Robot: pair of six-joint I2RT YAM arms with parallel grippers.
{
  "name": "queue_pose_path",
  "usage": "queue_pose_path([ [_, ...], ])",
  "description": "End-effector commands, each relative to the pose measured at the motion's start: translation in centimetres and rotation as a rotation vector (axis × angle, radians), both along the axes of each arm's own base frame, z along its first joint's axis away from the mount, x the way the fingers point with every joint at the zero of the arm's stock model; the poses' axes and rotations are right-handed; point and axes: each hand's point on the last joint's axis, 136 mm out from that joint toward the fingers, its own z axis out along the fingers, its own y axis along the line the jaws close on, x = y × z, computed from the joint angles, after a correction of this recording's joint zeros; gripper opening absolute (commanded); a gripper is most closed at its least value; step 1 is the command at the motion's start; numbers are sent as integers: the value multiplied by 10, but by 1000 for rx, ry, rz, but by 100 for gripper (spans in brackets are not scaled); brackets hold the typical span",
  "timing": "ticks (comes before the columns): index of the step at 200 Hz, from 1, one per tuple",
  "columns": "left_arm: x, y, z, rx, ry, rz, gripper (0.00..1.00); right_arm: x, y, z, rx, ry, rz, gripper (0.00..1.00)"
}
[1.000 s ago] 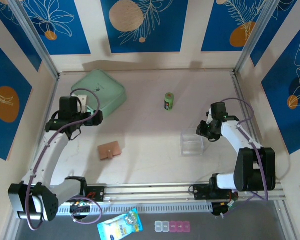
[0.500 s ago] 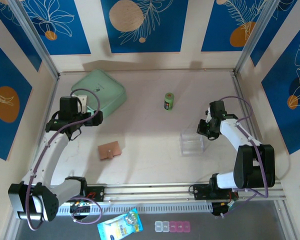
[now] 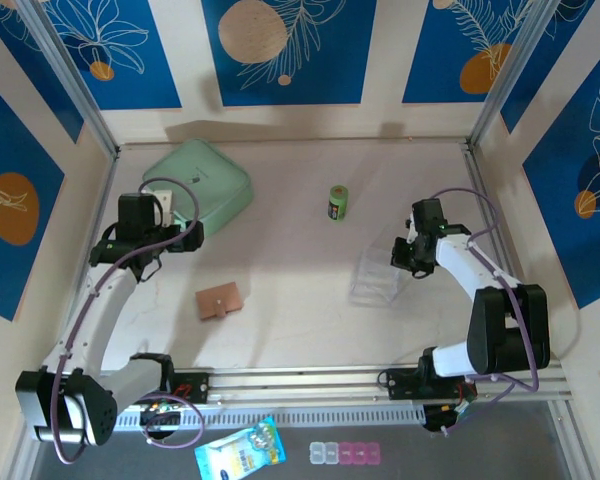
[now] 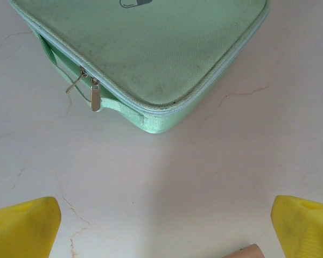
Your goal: Take the credit cards out of the card holder
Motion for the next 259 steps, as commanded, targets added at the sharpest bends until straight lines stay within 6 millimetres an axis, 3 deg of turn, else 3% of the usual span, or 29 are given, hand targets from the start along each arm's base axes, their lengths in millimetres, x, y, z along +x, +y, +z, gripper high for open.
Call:
queue_pose_path([
  [1,0,1,4,25,-19,-10,100,9,13,12,4,-7,12,7],
  [33,0,1,3,20,-13,-9,100,24,40,20,-17,-7,56,7],
  [92,-4,-3,11,-2,-46,-19,100,72,125,26,-61,1,171,7],
  [139,-6,-4,15,-7,-59,-24,100,110,174,17,-89,50,199,6],
  [192,-5,-5,14,-8,-55,-25,100,131,182,8,-134,90,163,6],
  [259,-4,-5,10,-9,-41,-26,100,135,174,4,-202,92,149,7],
])
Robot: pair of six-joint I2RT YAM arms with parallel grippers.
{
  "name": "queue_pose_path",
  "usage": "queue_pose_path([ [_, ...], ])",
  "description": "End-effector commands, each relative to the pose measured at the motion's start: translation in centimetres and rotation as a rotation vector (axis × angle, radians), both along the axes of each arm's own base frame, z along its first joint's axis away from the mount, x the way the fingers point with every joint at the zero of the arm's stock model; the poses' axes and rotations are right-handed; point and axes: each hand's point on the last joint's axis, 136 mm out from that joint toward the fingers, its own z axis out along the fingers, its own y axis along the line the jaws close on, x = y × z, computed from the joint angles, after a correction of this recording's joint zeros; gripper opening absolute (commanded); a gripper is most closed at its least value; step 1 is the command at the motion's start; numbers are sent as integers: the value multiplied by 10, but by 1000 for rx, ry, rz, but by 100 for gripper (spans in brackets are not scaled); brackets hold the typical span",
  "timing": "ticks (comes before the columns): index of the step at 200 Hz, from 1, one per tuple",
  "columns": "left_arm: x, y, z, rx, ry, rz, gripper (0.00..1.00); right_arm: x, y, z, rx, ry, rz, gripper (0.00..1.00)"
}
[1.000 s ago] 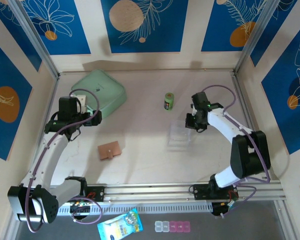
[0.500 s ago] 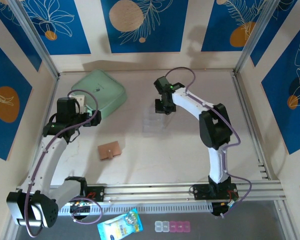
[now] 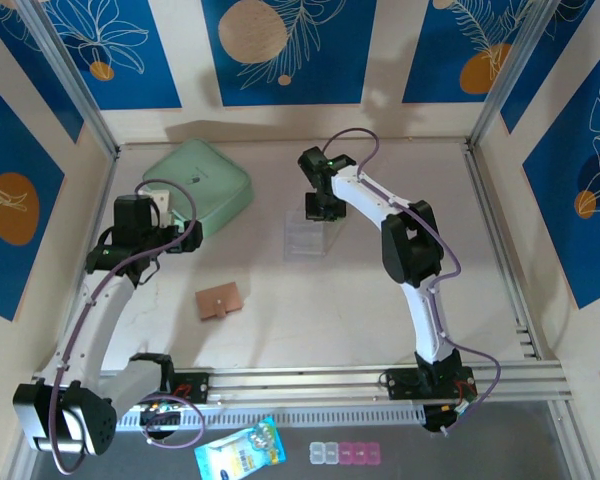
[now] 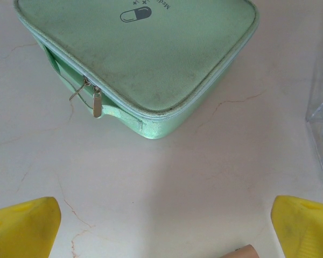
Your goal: Take the credit cards out of the card holder
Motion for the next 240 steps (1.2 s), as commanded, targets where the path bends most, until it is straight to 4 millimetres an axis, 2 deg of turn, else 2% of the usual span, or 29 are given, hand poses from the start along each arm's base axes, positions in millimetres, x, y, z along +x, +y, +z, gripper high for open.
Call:
queue_pose_path([
  [1,1,-4,0,-2,-4,-23,100,-3,-7,0,-40,18,-23,7],
  [27,2,-5,0,-4,-2,-24,100,-2,-5,-2,-44,17,-14,7],
  [69,2,-6,-2,-8,6,-26,100,-3,1,-4,-36,18,-1,13],
  [211,3,-8,-9,-17,30,-34,100,3,11,5,-6,-15,21,15],
  [240,4,-9,-11,-19,38,-37,100,2,12,15,-7,-24,29,17],
])
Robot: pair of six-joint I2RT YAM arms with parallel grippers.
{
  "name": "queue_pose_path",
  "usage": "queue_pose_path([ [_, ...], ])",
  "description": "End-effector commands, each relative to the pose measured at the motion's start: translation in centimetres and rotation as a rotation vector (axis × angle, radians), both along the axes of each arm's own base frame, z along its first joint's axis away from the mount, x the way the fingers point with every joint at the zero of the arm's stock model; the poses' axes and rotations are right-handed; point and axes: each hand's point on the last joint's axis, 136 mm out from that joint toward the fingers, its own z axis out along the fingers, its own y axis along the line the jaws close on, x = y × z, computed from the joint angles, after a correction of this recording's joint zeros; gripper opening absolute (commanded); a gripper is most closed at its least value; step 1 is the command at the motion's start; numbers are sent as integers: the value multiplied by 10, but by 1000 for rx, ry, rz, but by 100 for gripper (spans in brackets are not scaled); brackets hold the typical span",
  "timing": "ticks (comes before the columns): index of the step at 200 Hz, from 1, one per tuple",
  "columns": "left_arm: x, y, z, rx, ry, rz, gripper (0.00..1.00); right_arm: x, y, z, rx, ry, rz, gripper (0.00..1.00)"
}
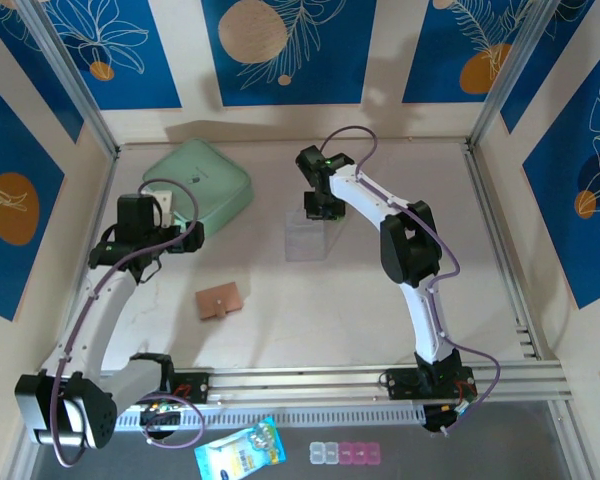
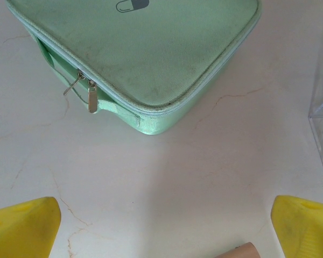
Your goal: Take the credit cards out of the card holder
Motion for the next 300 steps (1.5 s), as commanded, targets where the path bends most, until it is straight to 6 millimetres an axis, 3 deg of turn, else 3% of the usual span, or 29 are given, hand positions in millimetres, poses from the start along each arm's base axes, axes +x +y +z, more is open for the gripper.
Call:
queue_pose_path([
  [1,1,-6,-1,-14,2,-29,100,2,7,11,8,-12,18,16],
  [65,-2,-18,-26,-65,123,-51,100,-10,12,54,37,-87,57,23],
  [113,-19,-66,-73,-151,340,-100,100,-41,18,79,164,-147,89,24],
  [171,-24,-87,-115,-122,449,-156,100,-80,8,81,265,-158,97,26],
  [243,-40,-95,-158,-97,582,-184,100,-100,-1,73,302,-144,92,29],
  [300,-72,-95,-168,-53,664,-143,100,-110,-7,65,314,-142,91,28],
])
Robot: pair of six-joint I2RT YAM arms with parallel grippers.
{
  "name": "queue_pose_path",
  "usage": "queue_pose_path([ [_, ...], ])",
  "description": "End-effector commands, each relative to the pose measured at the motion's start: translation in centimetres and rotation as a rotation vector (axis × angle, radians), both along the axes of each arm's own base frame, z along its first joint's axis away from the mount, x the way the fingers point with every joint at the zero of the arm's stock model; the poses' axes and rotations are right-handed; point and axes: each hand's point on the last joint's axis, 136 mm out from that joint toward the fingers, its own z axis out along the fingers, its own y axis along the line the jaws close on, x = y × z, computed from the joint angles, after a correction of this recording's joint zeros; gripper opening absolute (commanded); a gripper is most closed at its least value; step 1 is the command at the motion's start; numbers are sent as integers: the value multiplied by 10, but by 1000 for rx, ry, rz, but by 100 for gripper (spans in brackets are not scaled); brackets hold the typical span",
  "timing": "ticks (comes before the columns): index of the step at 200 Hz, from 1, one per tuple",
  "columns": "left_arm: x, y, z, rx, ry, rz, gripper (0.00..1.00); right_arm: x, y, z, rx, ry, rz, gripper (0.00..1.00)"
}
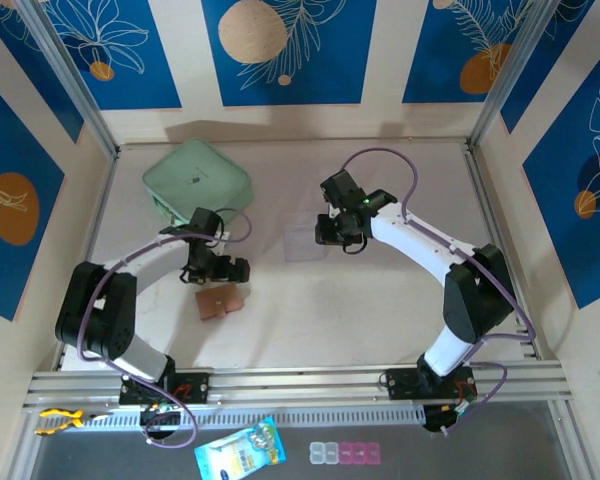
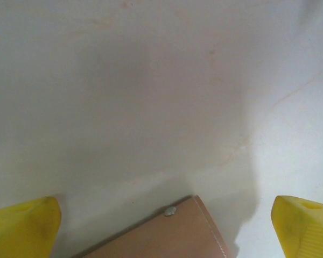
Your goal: Take the credit cards out of the card holder
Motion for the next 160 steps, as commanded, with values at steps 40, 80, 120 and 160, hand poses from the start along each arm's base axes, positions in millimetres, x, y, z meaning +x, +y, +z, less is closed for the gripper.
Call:
queue_pose_path([
  [40,-53,0,-2,98,90,29,100,-13,-19,14,57,-46,-43,29],
  [80,-87,-3,-9,186,112,15,100,-19,-31,4,96,-27,-75,29],
  [120,-100,0,-15,280,101,19,100,-21,-41,-3,102,-15,-89,29],
  [160,-100,-1,-14,328,88,17,95,-21,-44,-7,110,-7,-94,29],
])
